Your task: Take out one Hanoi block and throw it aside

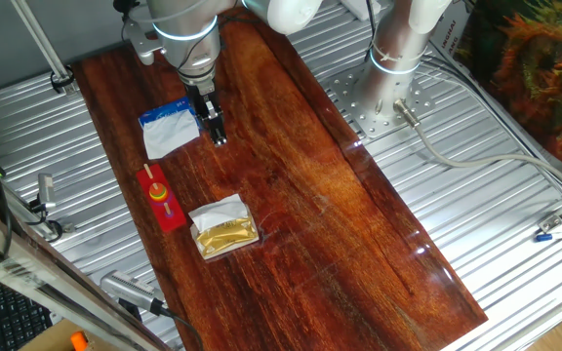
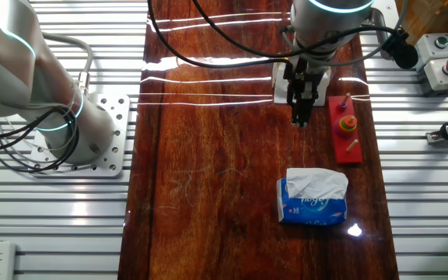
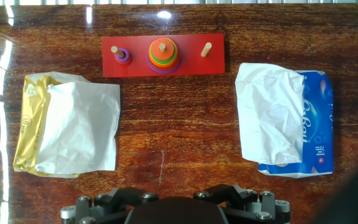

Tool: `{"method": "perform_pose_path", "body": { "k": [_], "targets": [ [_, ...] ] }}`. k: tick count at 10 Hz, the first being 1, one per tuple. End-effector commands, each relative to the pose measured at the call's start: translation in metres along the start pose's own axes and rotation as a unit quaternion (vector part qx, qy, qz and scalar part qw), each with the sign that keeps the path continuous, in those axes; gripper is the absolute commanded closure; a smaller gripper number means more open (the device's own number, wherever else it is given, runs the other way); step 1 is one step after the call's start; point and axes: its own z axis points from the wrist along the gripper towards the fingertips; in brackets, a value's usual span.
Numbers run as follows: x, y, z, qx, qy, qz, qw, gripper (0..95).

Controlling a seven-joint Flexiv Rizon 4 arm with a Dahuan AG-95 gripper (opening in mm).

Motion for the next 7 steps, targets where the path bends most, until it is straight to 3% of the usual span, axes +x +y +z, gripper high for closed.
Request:
{"method": "perform_pose_path", "body": {
  "k": [1,2,3,4,5,7],
  "targets": [
    [-0.0002,-0.0005,0.0012,0.040,-0.075,-0.124,0.9886,95.0],
    [-0.0001,-0.0007,0.0013,0.009,-0.078,-0.099,0.9919,95.0],
    [-0.0001,-0.0009,0.0012,0.006,-0.079,-0.089,0.9929,95.0],
    [0.0002,-0.0017,0.0008,0.033,-0.080,-0.089,0.9922,95.0],
    [0.0004,-0.0022,0.0006,0.047,-0.080,-0.090,0.9916,95.0],
    [-0.0039,-0.0024,-0.0014,0.044,-0.079,-0.067,0.9936,95.0]
  ]
}}
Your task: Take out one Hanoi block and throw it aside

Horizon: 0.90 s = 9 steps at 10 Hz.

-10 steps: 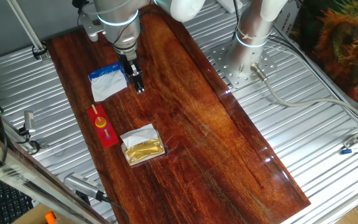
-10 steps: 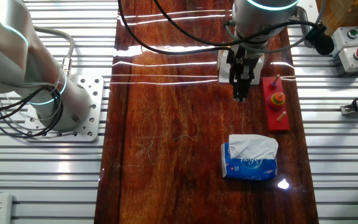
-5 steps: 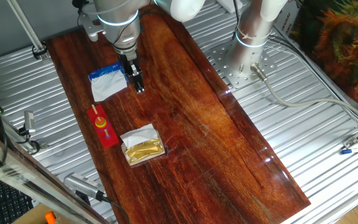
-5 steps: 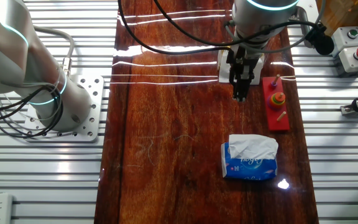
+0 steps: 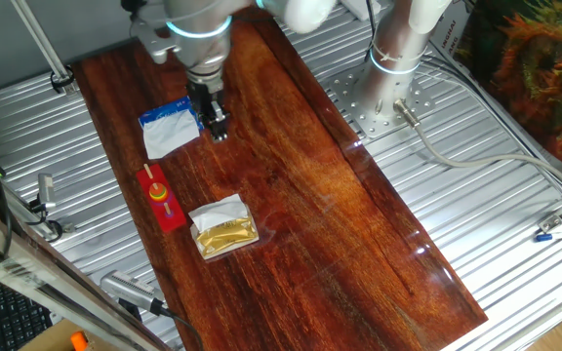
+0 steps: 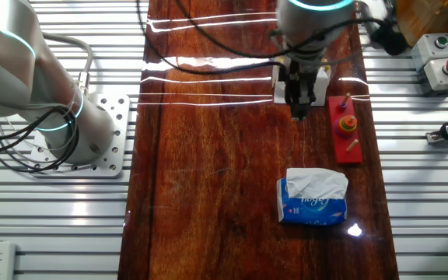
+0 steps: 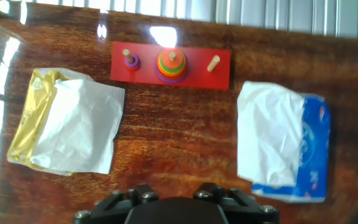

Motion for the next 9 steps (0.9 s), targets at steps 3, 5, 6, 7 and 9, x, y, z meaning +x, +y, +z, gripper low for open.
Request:
{"method": "perform_pose_path", "body": {
  "k": [3,5,6,7,9],
  "targets": [
    [-0.043,-0.016,-0.012,0.018,-0.012,0.016,0.9996,95.0],
    [-0.081,-0.033,-0.020,0.018,-0.013,0.016,0.9996,95.0],
    [-0.095,-0.036,-0.021,0.017,-0.014,0.023,0.9995,95.0],
    [-0.105,-0.035,-0.021,0.016,-0.015,0.031,0.9993,95.0],
    [-0.134,-0.028,-0.019,0.016,-0.015,0.050,0.9985,95.0]
  ]
}}
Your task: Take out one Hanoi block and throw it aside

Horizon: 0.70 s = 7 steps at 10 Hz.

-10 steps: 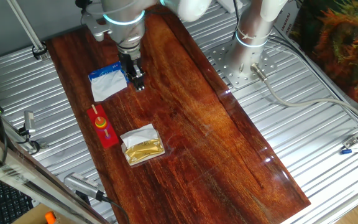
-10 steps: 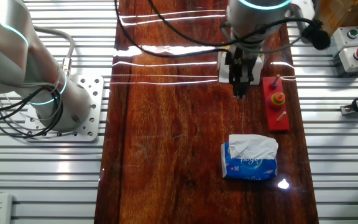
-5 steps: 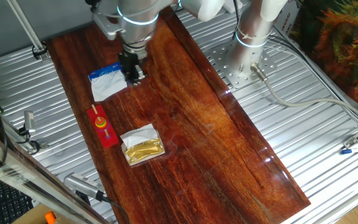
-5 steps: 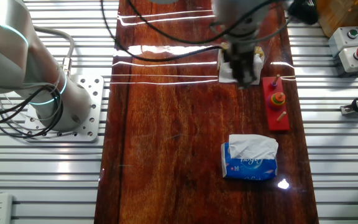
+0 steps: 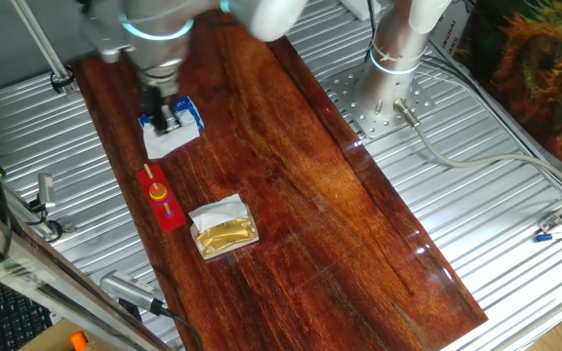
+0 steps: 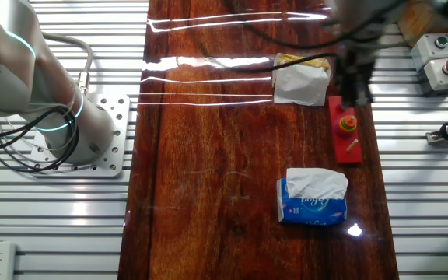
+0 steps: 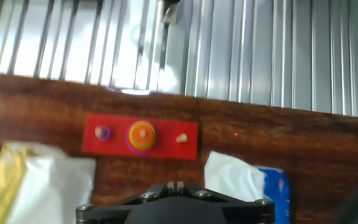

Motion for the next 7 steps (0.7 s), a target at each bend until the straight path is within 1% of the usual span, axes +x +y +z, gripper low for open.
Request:
{"method": "perform_pose_path", "body": {
  "k": [1,2,4,5,6,7],
  "targets": [
    [-0.030,0.010,0.004,-0.001,0.001,0.023,0.9997,95.0],
    [-0.040,0.014,0.005,-0.001,0.001,0.034,0.9994,95.0],
    [-0.055,0.020,0.013,0.001,-0.004,0.049,0.9988,95.0],
    [-0.058,0.021,0.018,0.002,-0.007,0.053,0.9986,95.0],
    [-0.058,0.020,0.023,0.001,-0.010,0.052,0.9986,95.0],
    [-0.057,0.017,0.035,0.001,-0.022,0.050,0.9985,95.0]
  ]
}}
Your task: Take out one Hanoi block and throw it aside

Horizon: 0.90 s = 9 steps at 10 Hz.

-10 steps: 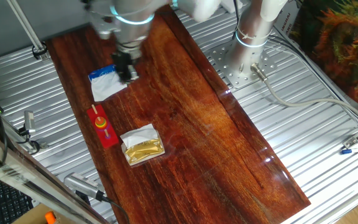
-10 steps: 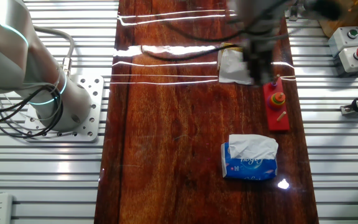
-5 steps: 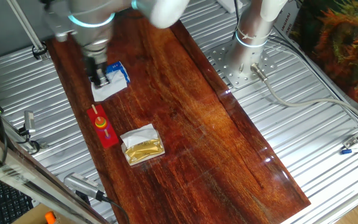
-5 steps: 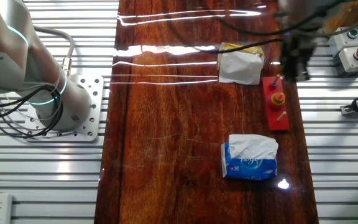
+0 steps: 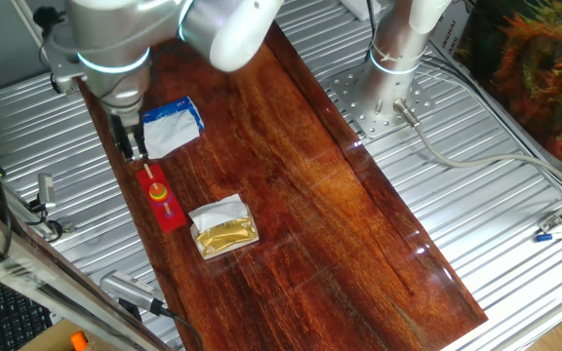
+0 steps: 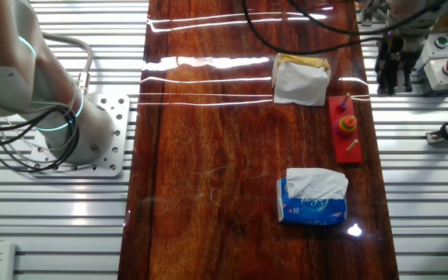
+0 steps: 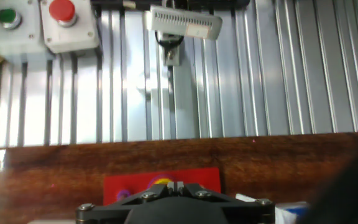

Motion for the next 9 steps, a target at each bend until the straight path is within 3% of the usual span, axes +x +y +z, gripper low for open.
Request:
{"method": "perform_pose_path", "body": {
  "k": [1,4,5,7,9],
  "targets": [
    [0.003,-0.005,0.015,0.000,-0.019,-0.004,0.9998,95.0],
    [0.006,-0.008,0.033,0.000,-0.032,-0.002,0.9995,95.0],
    [0.007,-0.008,0.037,-0.003,-0.033,-0.003,0.9995,57.0],
    [0.008,-0.007,0.046,-0.003,-0.045,-0.002,0.9990,19.0],
    [0.009,-0.006,0.050,0.024,-0.054,-0.002,0.9982,19.0]
  ]
}}
